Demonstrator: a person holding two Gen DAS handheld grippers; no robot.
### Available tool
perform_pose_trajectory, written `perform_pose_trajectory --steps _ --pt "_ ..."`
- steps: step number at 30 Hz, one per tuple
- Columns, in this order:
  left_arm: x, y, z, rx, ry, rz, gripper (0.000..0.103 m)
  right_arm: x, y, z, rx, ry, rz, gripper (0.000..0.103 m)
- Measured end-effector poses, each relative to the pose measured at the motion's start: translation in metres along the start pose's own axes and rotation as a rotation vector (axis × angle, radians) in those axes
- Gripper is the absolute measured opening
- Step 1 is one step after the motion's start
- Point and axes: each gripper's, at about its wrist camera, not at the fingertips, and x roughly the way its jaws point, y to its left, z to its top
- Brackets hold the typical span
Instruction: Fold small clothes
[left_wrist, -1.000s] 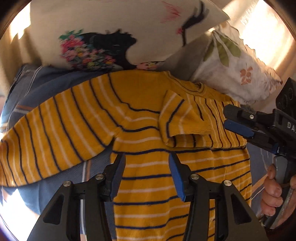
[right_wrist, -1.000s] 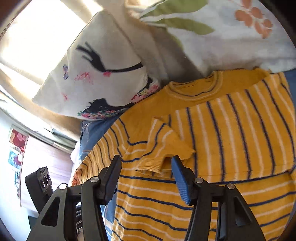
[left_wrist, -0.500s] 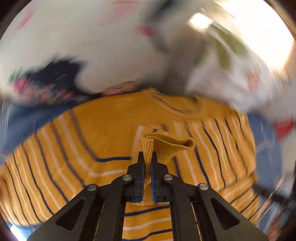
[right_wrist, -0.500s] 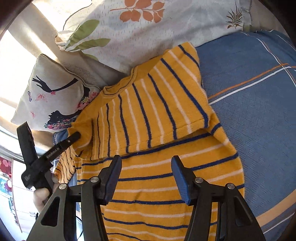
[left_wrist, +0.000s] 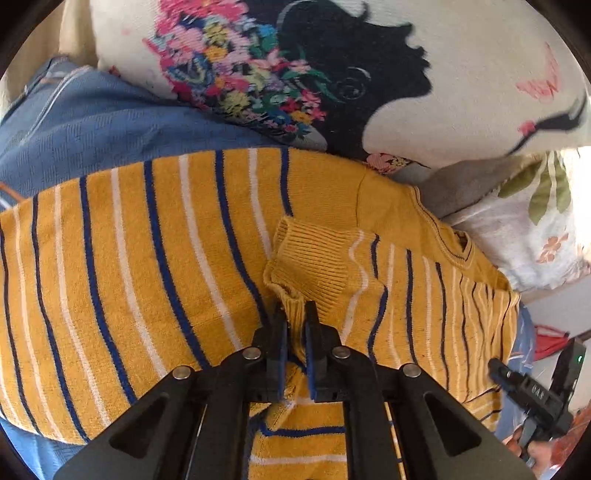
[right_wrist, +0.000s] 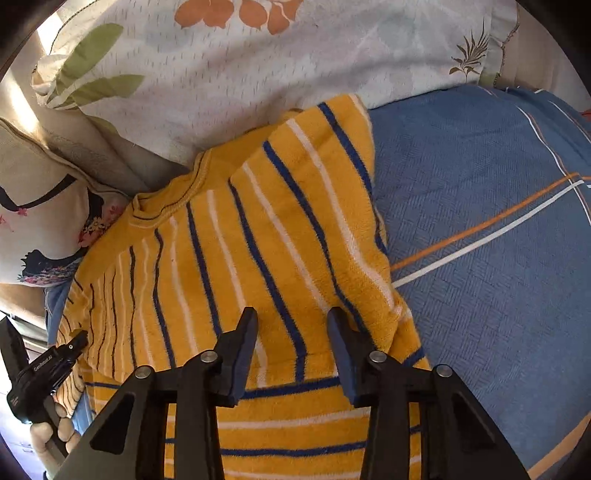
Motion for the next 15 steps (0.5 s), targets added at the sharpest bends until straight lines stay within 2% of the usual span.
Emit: perform_pose_trajectory --steps 3,6,8,11,13,15 --pt "0.001 -0.011 -0.003 0.062 -0.023 0.022 0.009 0.003 0.005 0.002 -0.038 0.013 -0.031 0.04" --pt "0.0 -0.011 -0.004 0.061 -0.013 0.019 0.011 0.006 0.016 0.003 -0.122 0.021 -0.084 0.041" --pt "-0.013 -0.006 -0.007 0.035 -0.003 0.018 0.014 0.009 0.024 0.003 -0.178 0.032 -0.118 0.042" --pt "-0.053 0.009 -0.02 0.036 -0.048 0.03 0.016 0.001 0.034 0.003 -0.222 0.042 -0.18 0.042" --pt "-0.085 0.031 -0.032 0.024 -0.077 0.036 0.024 -0.017 0.039 -0.002 -0.211 -0.009 -0.16 0.044" --pt "-0.115 0.064 -0.045 -0.009 -0.111 0.082 0.043 -0.032 0.046 -0.011 -0.204 -0.029 -0.108 0.05"
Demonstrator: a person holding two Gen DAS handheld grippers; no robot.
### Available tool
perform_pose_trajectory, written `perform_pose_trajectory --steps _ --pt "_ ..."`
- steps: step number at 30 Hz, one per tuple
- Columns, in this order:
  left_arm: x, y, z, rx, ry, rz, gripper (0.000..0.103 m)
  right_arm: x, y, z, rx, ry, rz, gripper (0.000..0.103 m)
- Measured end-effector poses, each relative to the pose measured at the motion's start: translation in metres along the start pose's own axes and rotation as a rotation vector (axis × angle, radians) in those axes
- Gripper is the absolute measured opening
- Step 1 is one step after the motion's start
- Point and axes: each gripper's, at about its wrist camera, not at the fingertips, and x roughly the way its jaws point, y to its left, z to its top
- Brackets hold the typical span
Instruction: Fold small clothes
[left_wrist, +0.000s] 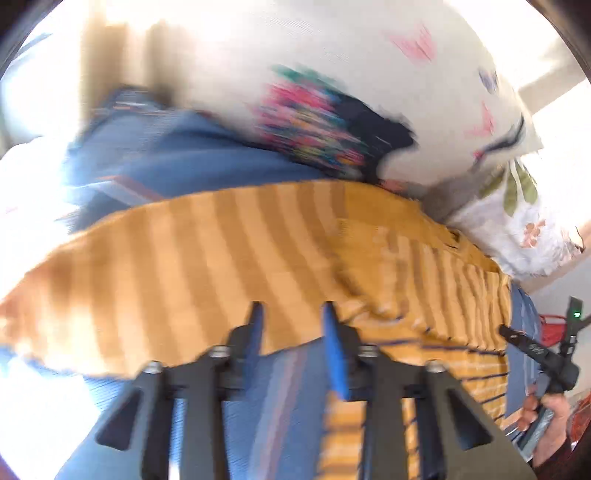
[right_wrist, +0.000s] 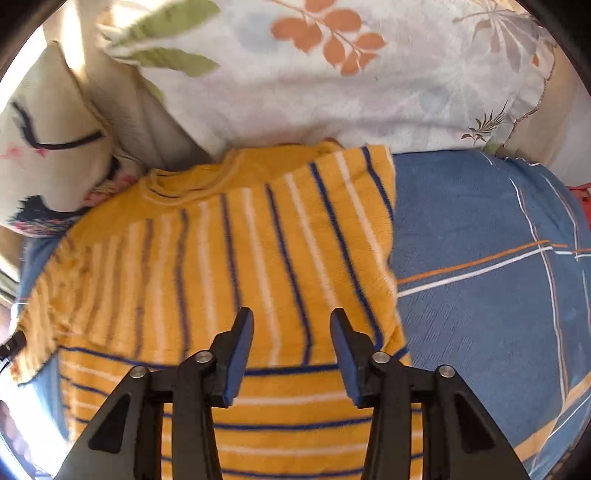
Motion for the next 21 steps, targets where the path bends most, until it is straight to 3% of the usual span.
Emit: perform_pose_trajectory --steps 3,8,10,13,17,19,21 --pt "-0.033 0.071 -0.016 -0.138 -0.027 0.091 0.046 -0.013 0.013 -0.019 -0.019 -0.002 0.058 0.051" --pt "-0.061 0.195 -0.051 -0.533 -0.047 0.138 0.05 -0.011 0.044 -0.053 -0.084 0.028 0.083 0.051" --pt "-0.069 0.221 -0.056 -0.581 -0.072 0.186 0.05 -0.008 0.055 -0.061 -0.089 0.043 0.1 0.051" --pt "-0.078 0.235 -0.047 -0.488 -0.108 0.31 0.053 -0.011 0.069 -0.071 -0.103 0.054 0.115 0.051" --pt "-0.061 0.23 -0.027 -0.249 -0.074 0.481 0.053 -0.019 0.08 -0.078 -0.126 0.053 0.107 0.051" --pt "-0.053 0.228 -0.012 -0.158 -0.062 0.538 0.053 -0.022 0.083 -0.081 -0.135 0.051 0.088 0.051" --pt "-0.049 0.234 0.006 -0.147 -0.074 0.556 0.053 -0.02 0.086 -0.081 -0.132 0.06 0.082 0.051"
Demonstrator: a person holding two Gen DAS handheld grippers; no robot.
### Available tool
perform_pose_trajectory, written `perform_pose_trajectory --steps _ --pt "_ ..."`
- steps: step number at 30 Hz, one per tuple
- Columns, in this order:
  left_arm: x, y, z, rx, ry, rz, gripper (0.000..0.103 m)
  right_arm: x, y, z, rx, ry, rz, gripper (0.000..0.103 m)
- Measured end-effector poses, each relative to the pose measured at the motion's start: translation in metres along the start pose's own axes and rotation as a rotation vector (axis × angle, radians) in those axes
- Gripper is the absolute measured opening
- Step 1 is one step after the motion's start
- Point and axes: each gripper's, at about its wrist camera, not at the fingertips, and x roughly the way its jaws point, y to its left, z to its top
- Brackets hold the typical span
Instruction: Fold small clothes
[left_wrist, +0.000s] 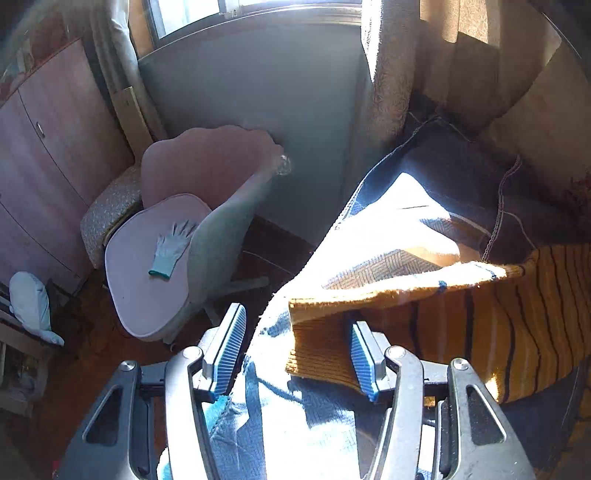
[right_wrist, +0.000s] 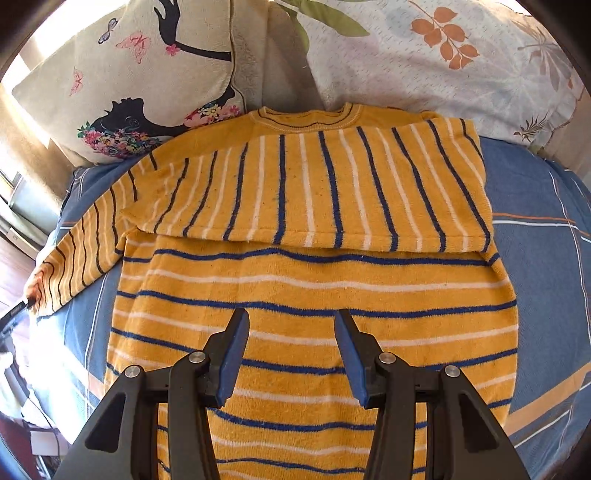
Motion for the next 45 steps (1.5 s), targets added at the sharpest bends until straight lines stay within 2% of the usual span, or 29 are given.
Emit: perform_pose_trajectory --steps 3,6,10,16,17,20,25,26,27,28,31,34,36,39,45 --pt "0.023 0.022 0.027 -0.14 0.06 -0.076 0.053 0.002 -0.001 -0.004 0.01 0.022 -0.021 0.051" --pt "0.034 0.05 0.032 -0.347 0.131 -0.232 0.053 -0.001 0.0 -0.007 0.029 0.022 -0.016 0.051" --pt "0.013 0.072 0.006 -0.488 0.149 -0.418 0.053 -0.009 0.007 -0.006 0.019 0.001 -0.012 0.052" --pt "0.01 0.071 -0.047 -0.612 0.242 -0.596 0.053 0.008 0.021 -0.001 0.016 0.026 0.01 0.053" --pt "0.011 0.065 -0.049 -0.605 0.243 -0.609 0.053 0.011 0.026 0.001 0.007 0.031 0.014 0.053" --pt "0.014 0.052 -0.043 -0.567 0.202 -0.583 0.053 0.017 0.04 0.003 -0.021 0.034 0.027 0.053" --pt "0.024 0.041 -0.024 -0.56 0.16 -0.542 0.053 0.016 0.059 0.003 -0.097 0.022 0.012 0.053" --pt "0.025 0.037 -0.021 -0.544 0.157 -0.509 0.043 0.016 0.059 0.002 -0.101 0.022 0.008 0.053" --pt "0.027 0.034 -0.019 -0.526 0.166 -0.469 0.015 0.015 0.058 0.002 -0.099 0.021 0.004 0.053" --pt "0.028 0.032 -0.018 -0.514 0.182 -0.454 0.007 0.015 0.056 0.002 -0.094 0.019 0.0 0.053" --pt "0.016 0.034 -0.018 -0.529 0.156 -0.462 0.008 0.012 0.047 0.002 -0.075 0.012 -0.001 0.053" --pt "-0.022 0.022 -0.011 -0.456 0.088 -0.473 0.008 0.009 0.033 0.0 -0.051 0.005 -0.005 0.053" --pt "-0.047 0.003 -0.004 -0.393 0.051 -0.531 0.008 0.009 0.022 -0.002 -0.025 0.004 0.005 0.053" --pt "-0.08 -0.047 0.001 -0.264 0.03 -0.632 0.008 0.009 0.001 -0.005 0.031 0.001 0.032 0.053" --pt "-0.128 -0.198 -0.013 -0.036 0.086 -0.837 0.008 0.002 -0.041 -0.01 0.09 -0.017 0.072 0.053"
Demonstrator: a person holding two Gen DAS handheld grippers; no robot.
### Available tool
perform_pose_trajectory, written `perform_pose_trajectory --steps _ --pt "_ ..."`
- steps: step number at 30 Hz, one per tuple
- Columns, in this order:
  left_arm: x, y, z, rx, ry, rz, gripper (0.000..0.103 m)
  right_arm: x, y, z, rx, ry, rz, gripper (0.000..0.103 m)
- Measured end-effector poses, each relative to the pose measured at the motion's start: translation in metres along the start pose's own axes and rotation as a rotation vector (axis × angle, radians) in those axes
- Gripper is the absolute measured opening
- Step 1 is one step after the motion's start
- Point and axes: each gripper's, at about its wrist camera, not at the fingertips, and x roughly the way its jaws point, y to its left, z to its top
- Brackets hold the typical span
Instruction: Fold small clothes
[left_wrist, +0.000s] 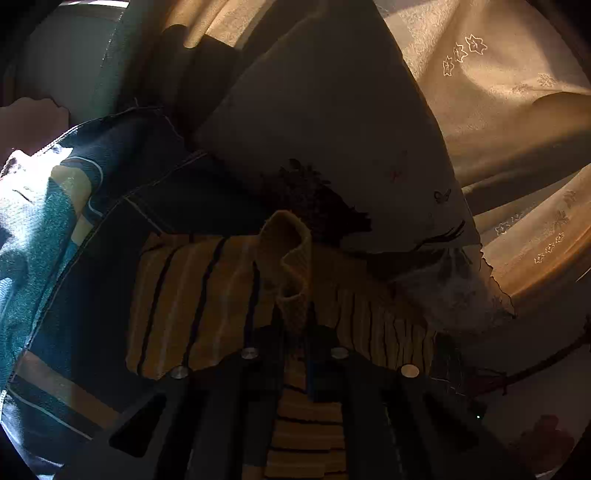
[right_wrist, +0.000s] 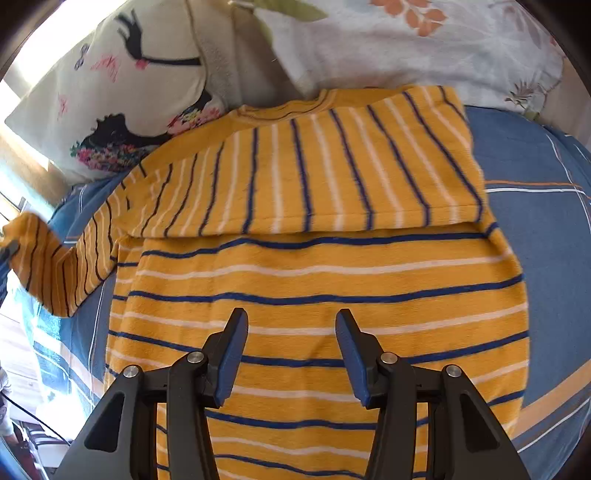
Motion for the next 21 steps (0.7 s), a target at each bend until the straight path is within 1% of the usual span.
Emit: perform_pose_trajectory --steps 2,4,7,8,10,11,12,14,16,17,18,21 --pt "0.034 -0.047 -0.014 0.061 0.055 -0.057 0.008 -0.006 -0.014 -0.001 0.017 -0.009 0.005 0.053" --pt "0.069 -0.088 -0.032 0.112 0.113 -0.095 0.008 -0.011 -0.031 -0.002 0.038 -0.012 0.006 0.053" --pt "0.121 -0.133 -0.063 0.154 0.228 -0.165 0.008 -0.016 -0.058 -0.007 0.078 -0.006 0.01 0.053" --pt "0.138 -0.145 -0.077 0.173 0.276 -0.177 0.008 -0.017 -0.066 -0.008 0.09 -0.003 0.009 0.053" --pt "0.166 -0.159 -0.1 0.203 0.362 -0.147 0.009 -0.018 -0.081 -0.01 0.113 0.003 0.012 0.053" --pt "0.174 -0.161 -0.108 0.204 0.396 -0.141 0.009 -0.019 -0.087 -0.01 0.123 0.004 0.017 0.053" --pt "0.177 -0.159 -0.114 0.189 0.419 -0.156 0.009 -0.021 -0.092 -0.01 0.134 0.002 0.027 0.054" --pt "0.17 -0.154 -0.12 0.165 0.435 -0.187 0.01 -0.025 -0.1 -0.007 0.142 -0.011 0.043 0.056" --pt "0.154 -0.147 -0.122 0.17 0.423 -0.198 0.021 -0.03 -0.102 -0.001 0.13 -0.032 0.08 0.059" --pt "0.144 -0.141 -0.121 0.169 0.404 -0.191 0.033 -0.031 -0.101 0.002 0.125 -0.039 0.101 0.061" --pt "0.135 -0.134 -0.121 0.164 0.386 -0.179 0.04 -0.031 -0.098 0.006 0.121 -0.043 0.12 0.063" --pt "0.111 -0.11 -0.115 0.119 0.336 -0.127 0.041 -0.021 -0.085 0.022 0.116 -0.039 0.173 0.063"
